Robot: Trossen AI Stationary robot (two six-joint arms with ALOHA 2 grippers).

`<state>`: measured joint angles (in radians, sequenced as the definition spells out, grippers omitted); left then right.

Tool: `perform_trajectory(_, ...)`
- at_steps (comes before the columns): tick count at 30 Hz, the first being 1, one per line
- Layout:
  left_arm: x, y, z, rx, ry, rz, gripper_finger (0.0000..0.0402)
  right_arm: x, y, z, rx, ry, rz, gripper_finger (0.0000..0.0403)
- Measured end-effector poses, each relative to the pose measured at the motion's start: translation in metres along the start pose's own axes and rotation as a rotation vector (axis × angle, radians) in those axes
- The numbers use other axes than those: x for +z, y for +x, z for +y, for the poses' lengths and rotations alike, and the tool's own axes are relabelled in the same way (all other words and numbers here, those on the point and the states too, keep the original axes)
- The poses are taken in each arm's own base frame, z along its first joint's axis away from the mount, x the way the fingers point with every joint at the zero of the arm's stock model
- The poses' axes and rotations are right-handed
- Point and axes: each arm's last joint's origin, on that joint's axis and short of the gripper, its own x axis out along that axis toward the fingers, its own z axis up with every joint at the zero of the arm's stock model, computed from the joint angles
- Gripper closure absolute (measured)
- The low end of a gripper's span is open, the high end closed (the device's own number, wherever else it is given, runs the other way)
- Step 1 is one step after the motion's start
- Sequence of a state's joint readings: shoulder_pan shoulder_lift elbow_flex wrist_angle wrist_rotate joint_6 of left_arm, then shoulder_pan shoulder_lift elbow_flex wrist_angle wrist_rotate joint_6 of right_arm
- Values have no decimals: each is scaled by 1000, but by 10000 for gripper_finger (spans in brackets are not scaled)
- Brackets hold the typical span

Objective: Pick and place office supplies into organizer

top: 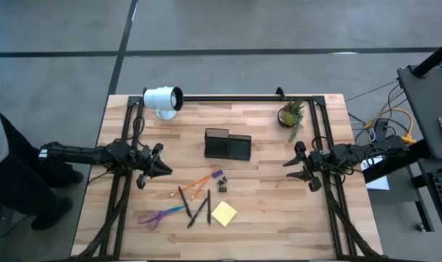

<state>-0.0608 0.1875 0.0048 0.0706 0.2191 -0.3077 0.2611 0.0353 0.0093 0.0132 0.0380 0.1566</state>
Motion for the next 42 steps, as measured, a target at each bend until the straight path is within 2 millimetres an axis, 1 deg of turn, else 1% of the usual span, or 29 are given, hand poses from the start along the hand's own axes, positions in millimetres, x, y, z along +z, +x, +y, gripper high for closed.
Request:
perform_trajectory(7, 0, 0, 0, 0, 0, 0, 375, 0, 0, 0, 0, 1, -1, 236)
perform_trajectory(9, 0, 0, 0, 0, 0, 0, 375, 0, 0, 0, 1, 25, 0, 236)
perform_trajectory(11, 0, 0, 0, 0, 0, 0, 375, 3, 0, 0, 0, 33, -33, 236)
perform_trajectory(12, 0, 0, 0, 0, 0, 0, 375, 6, 0, 0, -7, 70, -69, 236)
perform_trajectory(15, 0, 0, 0, 0, 0, 0, 375, 18, -2, 2, 40, 376, -191, 236)
perform_trajectory(16, 0, 0, 0, 0, 0, 0, 375, 23, -2, 3, 71, 433, -228, 236)
perform_trajectory(19, 0, 0, 0, 0, 0, 0, 375, 30, 1, 7, 181, 442, -264, 236)
perform_trajectory(21, 0, 0, 0, 0, 0, 0, 375, 28, 7, 7, 162, 475, -230, 236)
perform_trajectory(24, 0, 0, 0, 0, 0, 0, 375, 16, 19, 5, 120, 552, -103, 236)
perform_trajectory(26, 0, 0, 0, 0, 0, 0, 375, 14, 29, 6, 115, 603, -13, 236)
perform_trajectory(29, 0, 0, 0, 0, 0, 0, 375, 20, 47, 10, 110, 588, 96, 236)
perform_trajectory(31, 0, 0, 0, 0, 0, 0, 375, 22, 61, 8, 43, 571, 140, 236)
perform_trajectory(33, 0, 0, 0, 0, 0, 0, 375, 23, 72, 5, -32, 620, 172, 236)
perform_trajectory(35, 0, 0, 0, 0, 0, 0, 375, 28, 84, 4, -55, 663, 178, 236)
perform_trajectory(38, 0, 0, 0, 0, 0, 0, 375, 38, 95, 7, -30, 673, 187, 236)
perform_trajectory(42, 0, 0, 0, 1, 3, 2, 375, 55, 102, 12, 57, 653, 196, 236)
